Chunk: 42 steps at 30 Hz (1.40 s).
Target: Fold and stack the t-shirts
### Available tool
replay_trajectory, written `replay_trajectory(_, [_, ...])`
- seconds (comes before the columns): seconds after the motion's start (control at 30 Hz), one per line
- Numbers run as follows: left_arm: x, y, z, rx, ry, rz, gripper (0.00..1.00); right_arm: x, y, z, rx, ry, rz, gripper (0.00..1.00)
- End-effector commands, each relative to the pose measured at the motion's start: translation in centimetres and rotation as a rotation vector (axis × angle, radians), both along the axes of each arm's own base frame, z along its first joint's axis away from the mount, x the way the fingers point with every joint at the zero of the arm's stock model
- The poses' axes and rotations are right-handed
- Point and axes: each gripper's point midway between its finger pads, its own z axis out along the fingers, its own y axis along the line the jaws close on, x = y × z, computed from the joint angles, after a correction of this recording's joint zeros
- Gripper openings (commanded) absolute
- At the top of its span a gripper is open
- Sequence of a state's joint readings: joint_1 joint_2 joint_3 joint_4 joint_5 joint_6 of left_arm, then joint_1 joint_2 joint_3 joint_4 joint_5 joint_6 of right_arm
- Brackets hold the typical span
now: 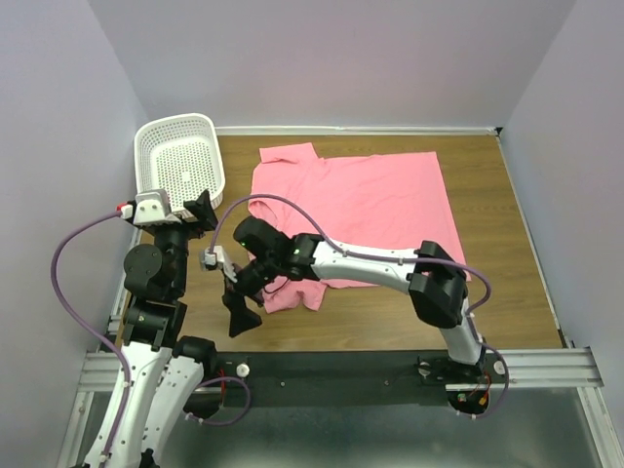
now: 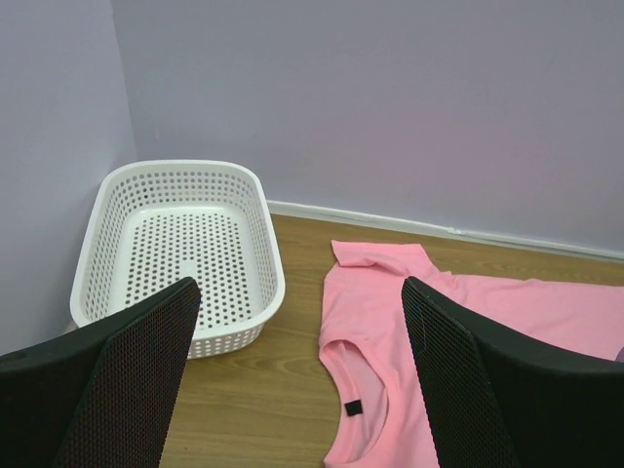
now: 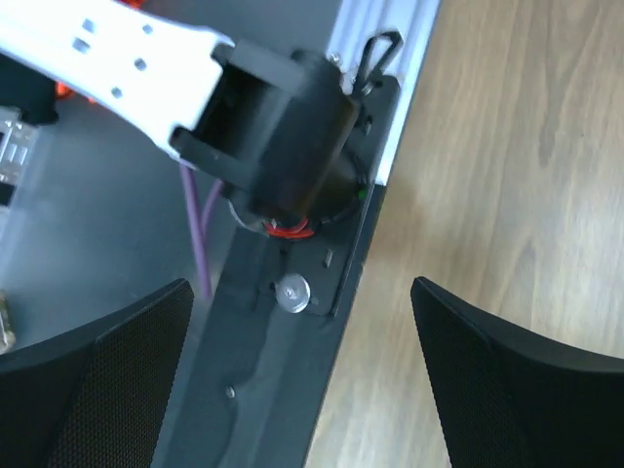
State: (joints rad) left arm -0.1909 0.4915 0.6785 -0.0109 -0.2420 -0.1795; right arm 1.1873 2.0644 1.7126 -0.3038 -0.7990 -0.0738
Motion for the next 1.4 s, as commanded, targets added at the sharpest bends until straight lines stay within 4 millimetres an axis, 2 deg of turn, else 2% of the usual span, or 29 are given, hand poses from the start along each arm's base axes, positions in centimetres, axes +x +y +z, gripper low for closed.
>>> replay_trajectory(0.0, [0.0, 0.4, 0.2, 0.002, 0.002, 0.022, 0.92, 5.4, -3.5, -2.6, -0.107, -0.025, -0.135, 1.0])
replay_trajectory(0.03, [0.2, 0.2, 0.1, 0.003, 0.005, 0.014, 0.92, 8.3, -5.5, -0.1, -0.058, -0.051, -0.188, 1.0])
replay_trajectory(0.07, [0.6, -0.2, -0.3, 0.007, 0.017, -0.008, 0.92, 9.7, -7.7, -1.0, -0.073, -0.083, -0.209, 1.0])
replay_trajectory(0.1, [0.9, -0.6, -0.8, 0.007, 0.03, -0.025, 0.93, 13.0, -10.5, -0.4, -0.067, -0.132, -0.292, 1.0])
replay_trajectory(0.13, [1.3, -1.1, -0.6, -0.001, 0.017, -0.051, 0.94, 14.7, -12.8, 2.5, -0.021, -0.215, -0.359, 1.0])
replay_trajectory(0.17, [1.8, -2.4, -1.2, -0.026, 0.034, -0.117, 0.94, 17.5, -15.1, 2.9, -0.04, -0.322, -0.454, 1.0])
replay_trajectory(0.2, [3.1, -3.5, -2.8, -0.035, 0.092, -0.163, 0.94, 19.2, -17.4, 2.6, -0.075, -0.37, -0.529, 1.0])
replay_trajectory(0.23, [3.8, -4.6, -3.5, -0.057, 0.123, -0.211, 0.94, 21.8, -21.3, 1.2, -0.146, -0.395, -0.642, 1.0])
replay_trajectory(0.27, [4.6, -5.8, -4.3, -0.079, 0.156, -0.266, 0.9, 23.2, -24.0, 2.0, -0.165, -0.435, -0.73, 1.0])
replay_trajectory(0.3, [6.2, -7.9, -6.2, -0.119, 0.248, -0.355, 0.88, 26.3, -29.2, 1.3, -0.231, -0.412, -0.896, 0.99])
replay_trajectory(0.33, [7.0, -8.9, -7.1, -0.139, 0.296, -0.398, 0.85, 26.5, -32.2, -0.3, -0.276, -0.358, -0.957, 0.98])
replay_trajectory(0.37, [7.8, -10.0, -7.0, -0.157, 0.318, -0.439, 0.81, 26.8, -34.5, -0.3, -0.266, -0.31, -1.007, 0.97])
replay_trajectory(0.4, [8.9, -12.2, -10.4, -0.185, 0.441, -0.493, 0.79, 27.5, -40.0, -2.2, -0.323, -0.241, -1.127, 0.95])
replay_trajectory(0.47, [10.7, -14.9, -12.7, -0.164, 0.545, -0.508, 0.75, 27.2, -44.8, -3.4, -0.355, -0.224, -1.186, 0.94])
replay_trajectory(0.5, [10.8, -16.4, -13.5, -0.145, 0.581, -0.523, 0.76, 26.8, -46.8, -4.2, -0.385, -0.218, -1.206, 0.93])
replay_trajectory(0.53, [9.7, -19.6, -14.3, -0.111, 0.614, -0.589, 0.75, 26.2, -50.5, -5.3, -0.439, -0.192, -1.274, 0.93])
replay_trajectory(0.6, [8.9, -21.5, -17.1, -0.081, 0.712, -0.591, 0.71, 24.0, -53.0, -7.5, -0.535, -0.238, -1.21, 0.9])
replay_trajectory(0.63, [7.8, -22.7, -18.2, -0.074, 0.753, -0.598, 0.7, 22.7, -53.8, -8.2, -0.576, -0.228, -1.186, 0.9])
replay_trajectory(0.7, [5.7, -22.6, -21.3, -0.094, 0.849, -0.538, 0.66, 20.4, -54.5, -9.4, -0.643, -0.251, -1.127, 0.89])
replay_trajectory(0.73, [4.4, -23.3, -22.2, -0.104, 0.87, -0.535, 0.66, 19.8, -54.7, -9.8, -0.662, -0.25, -1.12, 0.89])
replay_trajectory(0.77, [2.8, -22.5, -24.1, -0.105, 0.905, -0.504, 0.66, 19.5, -55.4, -10.2, -0.704, -0.251, -1.136, 0.88])
replay_trajectory(0.83, [1.2, -22.4, -25.7, -0.132, 0.931, -0.487, 0.66, 19.0, -56.1, -11.1, -0.757, -0.222, -1.154, 0.85])
replay_trajectory(0.87, [0.2, -22.0, -27.2, -0.129, 0.959, -0.473, 0.66, 18.7, -56.3, -12.1, -0.784, -0.185, -1.151, 0.85])
replay_trajectory(0.97, [-0.9, -21.6, -29.8, -0.132, 1.027, -0.431, 0.66, 18.6, -56.7, -14.1, -0.826, -0.104, -1.167, 0.8])
replay_trajectory(1.13, [-1.0, -22.7, -31.9, -0.063, 1.072, -0.421, 0.66, 19.5, -56.9, -15.2, -0.832, -0.072, -1.191, 0.67])
replay_trajectory(1.17, [-1.1, -22.9, -32.7, -0.046, 1.095, -0.414, 0.66, 19.5, -56.8, -15.4, -0.832, -0.062, -1.186, 0.59])
replay_trajectory(1.27, [-1.6, -22.7, -34.1, -0.028, 1.15, -0.396, 0.66, 19.0, -56.8, -15.9, -0.842, -0.057, -1.159, 0.5])
replay_trajectory(1.37, [-2.9, -23.0, -35.3, -0.008, 1.196, -0.408, 0.66, 18.0, -56.7, -16.3, -0.848, -0.07, -1.113, 0.35])
